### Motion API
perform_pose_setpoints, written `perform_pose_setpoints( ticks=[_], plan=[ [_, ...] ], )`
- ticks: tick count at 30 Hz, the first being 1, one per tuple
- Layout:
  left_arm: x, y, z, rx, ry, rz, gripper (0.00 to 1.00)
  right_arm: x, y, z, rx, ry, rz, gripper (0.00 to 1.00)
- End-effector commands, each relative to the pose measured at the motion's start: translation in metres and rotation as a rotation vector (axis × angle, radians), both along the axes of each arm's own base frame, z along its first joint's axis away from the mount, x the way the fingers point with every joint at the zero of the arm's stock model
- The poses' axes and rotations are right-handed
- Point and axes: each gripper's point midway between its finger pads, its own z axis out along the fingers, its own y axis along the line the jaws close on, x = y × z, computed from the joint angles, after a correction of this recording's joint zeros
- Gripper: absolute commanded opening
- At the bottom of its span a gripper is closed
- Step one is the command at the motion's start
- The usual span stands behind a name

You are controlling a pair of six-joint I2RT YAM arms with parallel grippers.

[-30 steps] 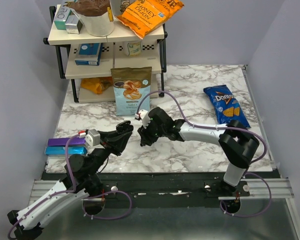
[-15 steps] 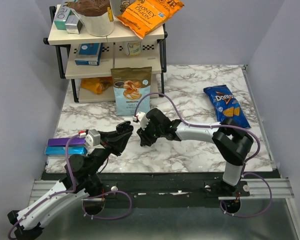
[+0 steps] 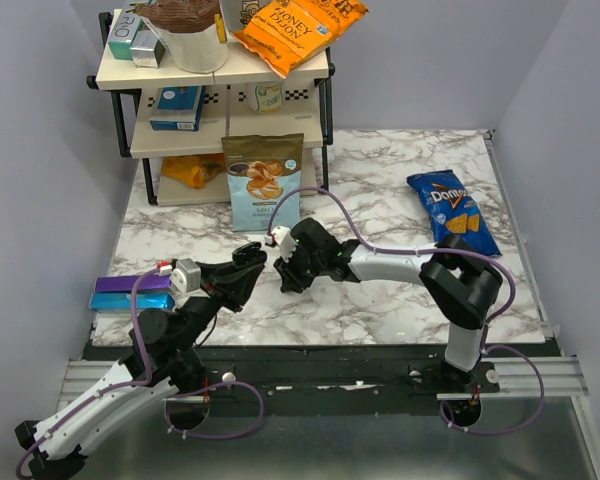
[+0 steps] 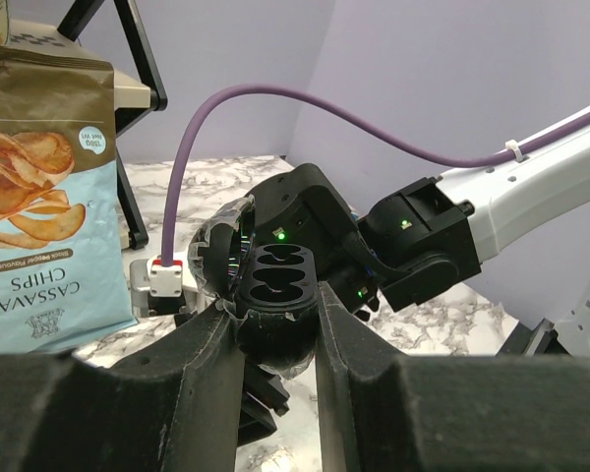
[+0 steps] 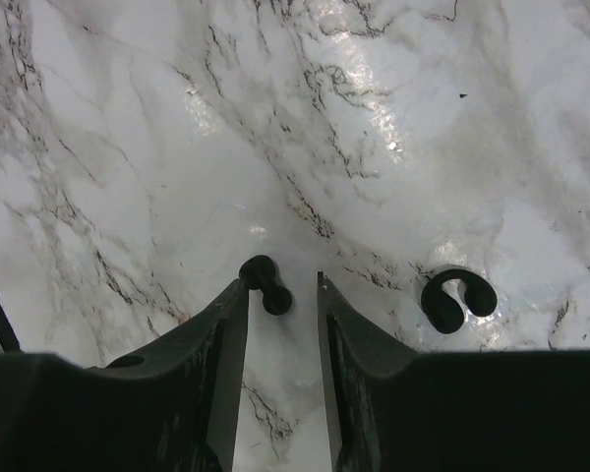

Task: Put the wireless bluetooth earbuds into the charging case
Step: Pick up the earbud from the center of the board.

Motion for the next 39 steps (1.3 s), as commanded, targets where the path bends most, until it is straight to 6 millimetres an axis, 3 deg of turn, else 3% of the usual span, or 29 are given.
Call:
perform_pose_setpoints(
  ticks=[1, 9, 15, 19, 20, 23, 24, 26, 27, 30, 31, 33, 34, 35, 36, 38, 39],
  plan=[
    [-0.001, 0.002, 0.005, -0.014, 0.003, -0.001, 0.00, -0.002, 0.010, -0.002, 0.011, 0.001, 0.038, 0.40],
    [-0.002, 0.001, 0.005, -0.013, 0.003, -0.004, 0.00, -0.003, 0.009, -0.008, -0.001, 0.010, 0.040, 0.35],
    [-0.002, 0.001, 0.005, -0.018, 0.003, -0.006, 0.00, -0.003, 0.007, -0.006, -0.001, 0.009, 0.027, 0.18],
    [-0.002, 0.002, 0.007, -0.023, -0.001, -0.001, 0.00, 0.001, 0.004, 0.008, 0.021, -0.019, -0.025, 0.05],
    [-0.002, 0.003, 0.008, -0.022, -0.001, 0.001, 0.00, 0.005, 0.002, 0.027, 0.056, -0.046, -0.049, 0.04],
    [-0.003, 0.006, 0.014, -0.037, -0.015, 0.009, 0.00, 0.009, -0.013, 0.054, 0.099, -0.082, -0.131, 0.01],
    [-0.003, 0.007, 0.016, -0.039, -0.020, 0.012, 0.00, 0.016, -0.014, 0.087, 0.172, -0.141, -0.160, 0.01],
    [-0.003, 0.007, 0.023, -0.045, -0.037, 0.015, 0.00, 0.016, -0.026, 0.111, 0.211, -0.166, -0.206, 0.01],
    [-0.002, 0.006, 0.024, -0.041, -0.035, 0.017, 0.00, 0.017, -0.033, 0.143, 0.268, -0.218, -0.232, 0.01],
    [0.001, 0.002, 0.031, -0.045, -0.051, 0.013, 0.00, 0.012, -0.058, 0.175, 0.275, -0.248, -0.303, 0.01],
    [0.001, 0.000, 0.032, -0.048, -0.057, 0.009, 0.00, 0.004, -0.070, 0.200, 0.321, -0.271, -0.313, 0.01],
    [0.002, -0.007, 0.039, -0.061, -0.094, -0.007, 0.00, -0.005, -0.082, 0.228, 0.381, -0.307, -0.311, 0.01],
    [0.003, -0.010, 0.039, -0.062, -0.104, -0.012, 0.00, -0.014, -0.094, 0.252, 0.431, -0.336, -0.311, 0.01],
    [0.003, -0.011, 0.050, -0.077, -0.140, -0.013, 0.00, -0.018, -0.100, 0.262, 0.448, -0.351, -0.310, 0.01],
    [0.008, -0.020, 0.044, -0.044, -0.131, -0.022, 0.00, -0.023, -0.104, 0.277, 0.472, -0.363, -0.300, 0.01],
    [0.006, -0.029, 0.057, -0.041, -0.176, -0.055, 0.00, -0.036, -0.119, 0.295, 0.488, -0.387, -0.277, 0.01],
    [0.010, -0.040, 0.052, -0.001, -0.176, -0.069, 0.00, -0.045, -0.121, 0.307, 0.513, -0.391, -0.243, 0.01]
  ],
)
